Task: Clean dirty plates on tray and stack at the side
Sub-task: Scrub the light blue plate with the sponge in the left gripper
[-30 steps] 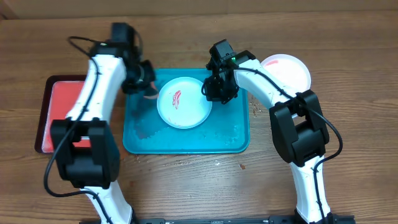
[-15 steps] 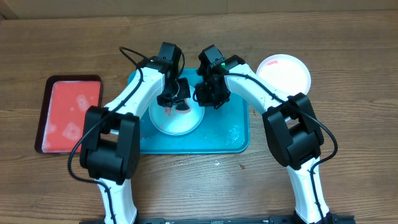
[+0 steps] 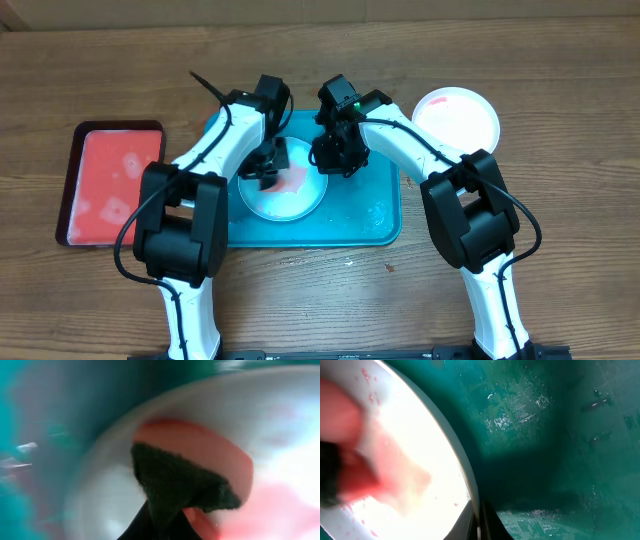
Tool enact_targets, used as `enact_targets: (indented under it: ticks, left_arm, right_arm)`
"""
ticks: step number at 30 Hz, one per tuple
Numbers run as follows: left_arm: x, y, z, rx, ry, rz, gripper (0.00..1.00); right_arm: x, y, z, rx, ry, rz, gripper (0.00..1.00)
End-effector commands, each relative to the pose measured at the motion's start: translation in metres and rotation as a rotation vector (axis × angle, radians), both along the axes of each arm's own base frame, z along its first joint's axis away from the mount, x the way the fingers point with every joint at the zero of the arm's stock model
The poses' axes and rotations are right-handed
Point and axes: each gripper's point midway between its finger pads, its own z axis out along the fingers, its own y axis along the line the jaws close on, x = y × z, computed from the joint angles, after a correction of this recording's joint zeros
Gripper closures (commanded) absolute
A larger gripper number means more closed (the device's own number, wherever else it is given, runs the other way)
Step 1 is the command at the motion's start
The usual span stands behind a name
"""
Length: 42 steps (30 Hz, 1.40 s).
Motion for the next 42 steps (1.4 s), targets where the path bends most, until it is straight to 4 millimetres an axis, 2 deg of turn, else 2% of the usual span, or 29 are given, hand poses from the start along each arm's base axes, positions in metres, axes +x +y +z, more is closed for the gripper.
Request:
enact_targets:
  ticks: [1, 5, 11, 14, 20, 23, 26, 30, 32, 34, 37, 42]
  left_arm:
    - [0.012, 0.052, 0.007, 0.221, -0.012, 0.032, 0.94]
    - [0.016, 0.027, 0.007, 0.074, 0.003, -0.026, 0.95]
    - [0.02, -0.054, 0.004, -0.372, 0.005, -0.04, 0.96]
    - [0.019, -0.081, 0.003, -0.479, 0.015, -0.066, 0.96]
    - [0.0, -0.095, 0.0, -0.472, 0.073, -0.128, 0.96]
    - [-0.014, -0.09, 0.0, -0.452, 0.13, -0.14, 0.96]
    - [-0.029, -0.062, -0.003, -0.338, 0.199, -0.128, 0.96]
    - [-0.028, 0.0, -0.006, -0.015, 0.19, -0.057, 0.96]
    - [-0.022, 0.03, -0.002, 0.152, 0.153, -0.016, 0.96]
    - [-0.015, 0.052, 0.004, 0.279, 0.109, 0.022, 0.96]
    - [-0.007, 0.066, 0.011, 0.371, 0.053, 0.069, 0.96]
    - [0.007, 0.07, 0.03, 0.369, -0.022, 0.164, 0.96]
  right_arm:
    - [0.005, -0.015, -0.009, -0.074, -0.014, -0.019, 0.96]
    - [0.005, -0.016, -0.009, -0.075, -0.014, -0.02, 0.96]
    - [0.004, -0.016, -0.009, -0.075, -0.014, -0.019, 0.96]
    - [0.004, -0.016, -0.009, -0.075, -0.013, -0.02, 0.96]
    - [0.004, -0.016, -0.009, -0.077, -0.011, -0.02, 0.96]
    - [0.004, -0.016, -0.009, -0.078, -0.011, -0.02, 0.96]
    - [0.004, -0.016, -0.009, -0.078, -0.012, -0.021, 0.96]
    - [0.005, -0.017, -0.009, -0.078, -0.012, -0.022, 0.96]
    - [0.004, -0.017, -0.009, -0.078, -0.012, -0.021, 0.96]
    - [0.004, -0.017, -0.009, -0.078, -0.012, -0.021, 0.96]
    - [0.004, -0.017, -0.009, -0.078, -0.012, -0.021, 0.96]
    - [0.006, -0.016, -0.007, -0.073, -0.019, -0.022, 0.96]
